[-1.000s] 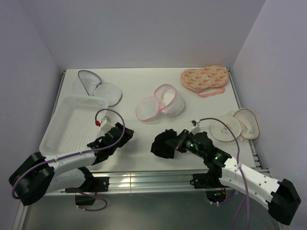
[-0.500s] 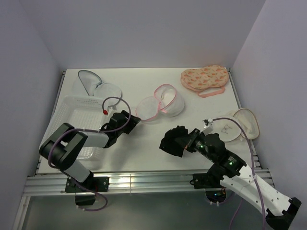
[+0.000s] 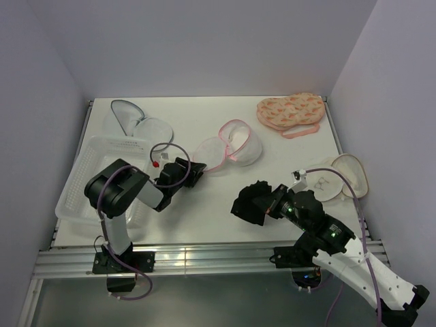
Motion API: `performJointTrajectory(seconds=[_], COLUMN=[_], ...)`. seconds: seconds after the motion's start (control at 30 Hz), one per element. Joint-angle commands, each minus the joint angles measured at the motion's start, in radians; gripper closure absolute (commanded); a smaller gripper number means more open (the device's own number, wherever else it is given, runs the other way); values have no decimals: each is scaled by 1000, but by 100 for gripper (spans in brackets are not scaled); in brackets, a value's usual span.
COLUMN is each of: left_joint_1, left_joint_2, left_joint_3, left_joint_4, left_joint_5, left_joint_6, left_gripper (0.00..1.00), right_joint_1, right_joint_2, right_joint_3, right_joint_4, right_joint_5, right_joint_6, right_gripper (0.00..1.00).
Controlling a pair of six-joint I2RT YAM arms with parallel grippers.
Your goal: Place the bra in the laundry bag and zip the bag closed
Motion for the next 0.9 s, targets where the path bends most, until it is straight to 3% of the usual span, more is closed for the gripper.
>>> performJointTrajectory(seconds=[0.0, 0.23, 0.47, 0.7, 0.87], left_joint_1=[2, 3, 5, -14, -57], left_joint_2=[69, 149, 158, 32, -92], left_joint_3=[-42, -56, 2, 105, 154], left_joint_4=[131, 254, 234, 49, -130], left_joint_5=[-10, -19, -18, -42, -93], left_joint_6=[-85, -130, -95, 62, 180], left_gripper=[47, 53, 72, 99, 100], right_joint_1=[-6, -6, -8, -8, -6], right_joint_2=[-18, -32, -41, -57, -67], right_joint_3=[61, 75, 85, 102, 131], right_joint_4=[-16, -42, -59, -74, -100], right_joint_5=[25, 30, 35, 42, 58], right_joint_6=[-15, -15, -15, -14, -21], right_gripper=[100, 100, 100, 100, 100])
